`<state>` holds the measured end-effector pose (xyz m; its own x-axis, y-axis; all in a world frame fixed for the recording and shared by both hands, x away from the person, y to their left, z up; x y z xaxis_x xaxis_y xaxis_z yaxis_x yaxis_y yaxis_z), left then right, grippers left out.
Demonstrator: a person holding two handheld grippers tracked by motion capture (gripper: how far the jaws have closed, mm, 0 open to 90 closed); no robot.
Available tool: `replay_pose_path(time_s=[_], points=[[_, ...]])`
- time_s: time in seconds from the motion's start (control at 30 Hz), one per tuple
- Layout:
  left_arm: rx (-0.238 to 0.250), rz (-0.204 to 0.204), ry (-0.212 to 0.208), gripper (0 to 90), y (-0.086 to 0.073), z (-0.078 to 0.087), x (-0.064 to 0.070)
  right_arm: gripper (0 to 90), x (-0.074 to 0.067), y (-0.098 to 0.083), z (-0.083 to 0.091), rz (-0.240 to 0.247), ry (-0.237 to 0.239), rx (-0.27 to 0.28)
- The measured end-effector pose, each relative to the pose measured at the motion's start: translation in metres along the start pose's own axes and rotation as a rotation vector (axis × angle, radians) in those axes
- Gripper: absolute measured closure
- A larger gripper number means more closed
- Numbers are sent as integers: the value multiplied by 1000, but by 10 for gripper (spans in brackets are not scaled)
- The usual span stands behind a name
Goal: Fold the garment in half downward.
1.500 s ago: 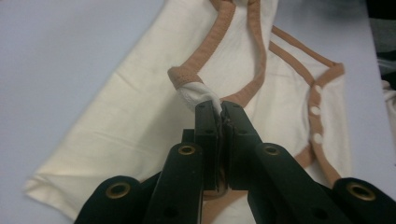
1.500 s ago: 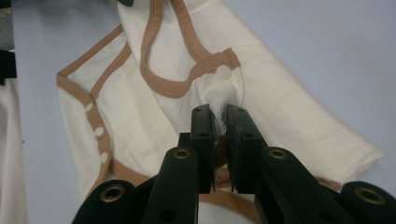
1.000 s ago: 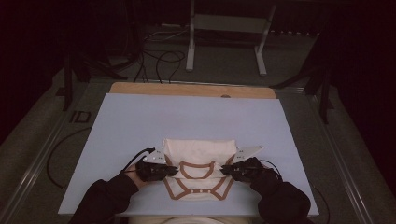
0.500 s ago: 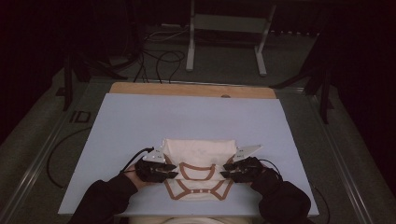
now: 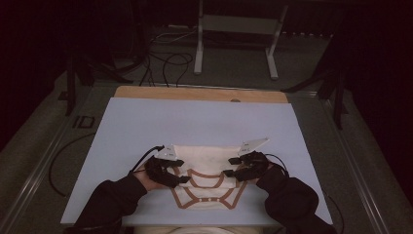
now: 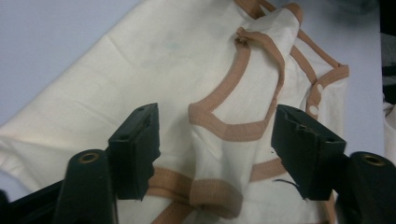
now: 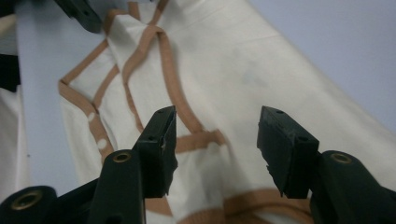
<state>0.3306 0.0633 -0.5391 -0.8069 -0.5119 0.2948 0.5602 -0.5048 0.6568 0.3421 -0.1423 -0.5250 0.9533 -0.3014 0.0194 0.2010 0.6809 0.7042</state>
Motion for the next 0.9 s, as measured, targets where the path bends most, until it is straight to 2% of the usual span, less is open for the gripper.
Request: replay_pose_path(time_s=[0.07, 0.13, 0.23, 0.3, 0.33, 0.43, 0.6, 0.63, 0.7, 0.77, 0.8, 0.9], points=[[-16, 29, -5, 411, 0, -4, -4, 542, 2, -2, -6, -1, 17, -16], [-25, 37, -13, 476, -1, -7, -7, 609, 5, -6, -14, -17, 29, -36], [-44, 54, -21, 539, -3, -12, -11, 659, 7, -12, -25, -24, 47, -72], [-57, 67, -31, 575, -6, -15, -13, 673, 6, -16, -30, -43, 56, -96], [-63, 70, -38, 617, -7, -17, -13, 683, 6, -18, -31, -33, 64, -104], [-96, 81, -48, 687, -13, -23, -14, 696, 3, -23, -33, -48, 63, -144], [-101, 105, -58, 746, -16, -27, -17, 722, 3, -28, -35, -65, 85, -165], [-104, 105, -57, 765, -16, -27, -17, 737, 4, -29, -35, -47, 93, -165], [-111, 96, -58, 797, -16, -27, -17, 795, 1, -28, -35, -57, 114, -165], [-118, 101, -72, 854, -17, -28, -16, 836, 0, -28, -35, -18, 108, -171], [-119, 98, -73, 869, -17, -28, -16, 880, 0, -28, -34, -9, 107, -168], [-118, 82, -64, 883, -16, -27, -14, 894, 0, -26, -30, 1, 94, -164]])
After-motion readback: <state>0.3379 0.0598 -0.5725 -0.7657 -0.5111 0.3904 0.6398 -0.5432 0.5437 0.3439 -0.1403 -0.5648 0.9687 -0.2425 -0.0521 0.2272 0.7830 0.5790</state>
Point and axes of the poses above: each handheld gripper's, and its own axes: z roughly backward along the jaws, y roughly out of its top, x roughly to its right, the point moved 8 cm from there along -z, roughly forward along the jaws, and after that the axes turned 12 degrees about z, right-handed, at the moved point
